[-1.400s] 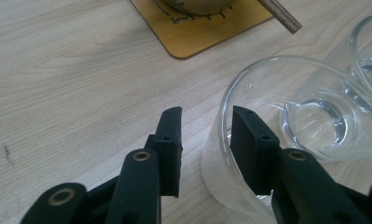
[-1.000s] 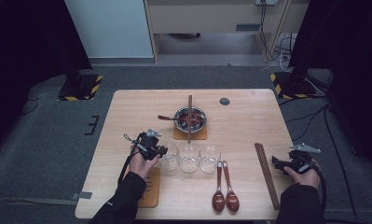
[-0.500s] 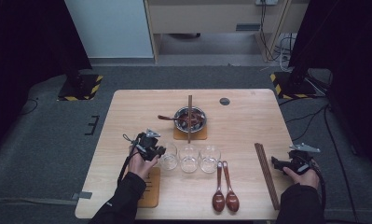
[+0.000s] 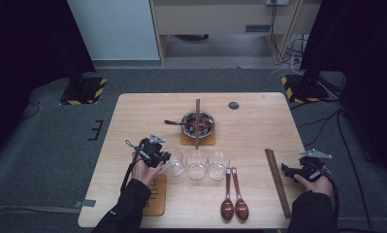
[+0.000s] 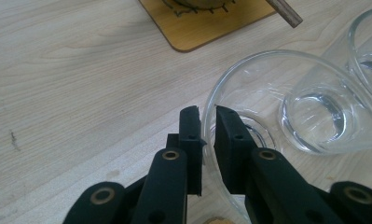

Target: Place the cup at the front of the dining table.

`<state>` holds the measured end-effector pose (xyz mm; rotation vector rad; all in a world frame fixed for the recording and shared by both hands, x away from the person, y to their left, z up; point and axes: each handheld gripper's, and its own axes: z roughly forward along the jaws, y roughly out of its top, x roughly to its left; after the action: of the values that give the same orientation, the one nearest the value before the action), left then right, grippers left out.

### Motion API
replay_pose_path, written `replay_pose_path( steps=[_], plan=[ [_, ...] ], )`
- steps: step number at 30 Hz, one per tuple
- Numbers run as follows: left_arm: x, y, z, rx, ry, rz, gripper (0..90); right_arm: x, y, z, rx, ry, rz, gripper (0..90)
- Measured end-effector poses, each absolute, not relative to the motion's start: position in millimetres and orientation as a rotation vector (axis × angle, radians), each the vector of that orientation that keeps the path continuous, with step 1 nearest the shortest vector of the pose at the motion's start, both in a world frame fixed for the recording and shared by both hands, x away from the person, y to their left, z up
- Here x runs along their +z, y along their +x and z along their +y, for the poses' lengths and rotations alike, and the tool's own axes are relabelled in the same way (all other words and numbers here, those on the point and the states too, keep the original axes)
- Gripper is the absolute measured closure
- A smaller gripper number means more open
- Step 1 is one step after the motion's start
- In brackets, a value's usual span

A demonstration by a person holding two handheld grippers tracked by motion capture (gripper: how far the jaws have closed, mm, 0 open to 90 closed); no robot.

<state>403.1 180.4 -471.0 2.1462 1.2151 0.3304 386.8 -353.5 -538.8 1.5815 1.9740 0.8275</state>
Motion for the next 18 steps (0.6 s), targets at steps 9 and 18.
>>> replay_pose_path(
  steps=[9, 18],
  plan=[
    [-467, 401, 183, 0.342, 2.130, 1.211, 81.7, -539, 387, -352, 0.830, 1.570, 1.985, 2.0],
    [-455, 399, 196, 0.352, 2.067, 1.226, 82.0, -539, 387, -352, 0.830, 1.569, 1.985, 2.0]
  ],
)
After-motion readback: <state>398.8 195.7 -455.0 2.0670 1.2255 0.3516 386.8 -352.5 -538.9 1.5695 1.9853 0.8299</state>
